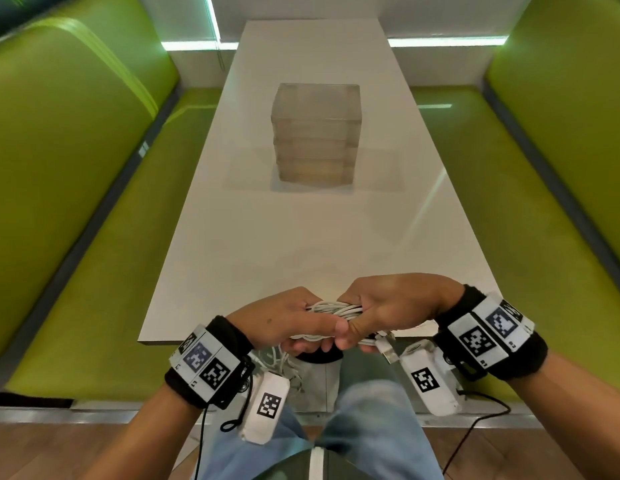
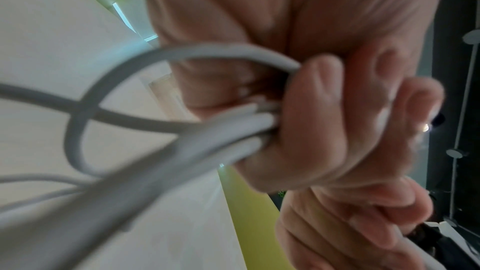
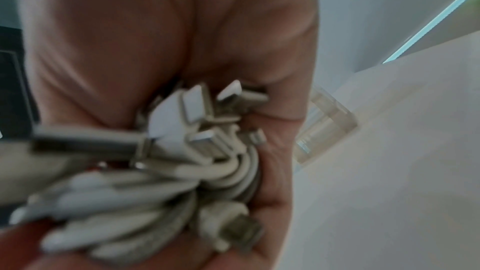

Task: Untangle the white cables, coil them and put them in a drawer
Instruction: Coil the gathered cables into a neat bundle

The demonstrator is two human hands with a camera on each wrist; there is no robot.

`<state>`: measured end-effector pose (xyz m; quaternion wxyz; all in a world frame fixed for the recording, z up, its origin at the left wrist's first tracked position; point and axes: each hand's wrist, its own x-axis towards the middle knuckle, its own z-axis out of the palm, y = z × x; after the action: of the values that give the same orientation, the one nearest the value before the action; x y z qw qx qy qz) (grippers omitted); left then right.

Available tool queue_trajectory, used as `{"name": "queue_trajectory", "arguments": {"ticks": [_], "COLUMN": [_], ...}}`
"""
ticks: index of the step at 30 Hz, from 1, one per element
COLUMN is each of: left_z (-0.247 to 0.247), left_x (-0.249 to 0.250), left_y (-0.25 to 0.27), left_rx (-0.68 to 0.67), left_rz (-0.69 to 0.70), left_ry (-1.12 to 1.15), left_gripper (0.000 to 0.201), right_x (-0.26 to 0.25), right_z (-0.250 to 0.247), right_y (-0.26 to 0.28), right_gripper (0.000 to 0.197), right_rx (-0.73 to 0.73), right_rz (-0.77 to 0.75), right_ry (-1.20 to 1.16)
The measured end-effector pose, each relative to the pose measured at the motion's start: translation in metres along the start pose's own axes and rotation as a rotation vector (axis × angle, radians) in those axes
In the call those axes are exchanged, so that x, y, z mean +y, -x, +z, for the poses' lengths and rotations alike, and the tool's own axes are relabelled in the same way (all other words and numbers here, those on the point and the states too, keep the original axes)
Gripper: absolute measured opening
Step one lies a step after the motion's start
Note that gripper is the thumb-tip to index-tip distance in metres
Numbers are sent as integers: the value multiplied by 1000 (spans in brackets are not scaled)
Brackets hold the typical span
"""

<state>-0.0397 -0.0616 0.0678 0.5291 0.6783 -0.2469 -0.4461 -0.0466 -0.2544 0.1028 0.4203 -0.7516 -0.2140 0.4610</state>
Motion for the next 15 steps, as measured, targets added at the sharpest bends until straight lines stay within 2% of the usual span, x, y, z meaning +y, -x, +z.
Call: {"name": "queue_trajectory", "arguments": {"ticks": [3,6,11,13,15], "left_z": [-3,-11,-9,-11,-13], "left_x": [-1,-10,-18,-21,-22], "left_y": [0,3,1,0,-1], "left_rx": [17,24,173,213,206], "left_rz": [56,110,141,141,166], "left_ry": [67,200,54,52,87], "left_gripper": [57,77,30,28,42], "right_x": [-2,-7,-13,-13,-11], "right_z": [-5,-16,-30,-31,-33], "right_y": [1,11,25,27,29], "right_gripper": [16,17,22,22,25], "right_rx": [50,172,349,408,457], "right_rz": [-31,-61,-102,-125,-138], "right_ry": [71,95,66,29,-6]}}
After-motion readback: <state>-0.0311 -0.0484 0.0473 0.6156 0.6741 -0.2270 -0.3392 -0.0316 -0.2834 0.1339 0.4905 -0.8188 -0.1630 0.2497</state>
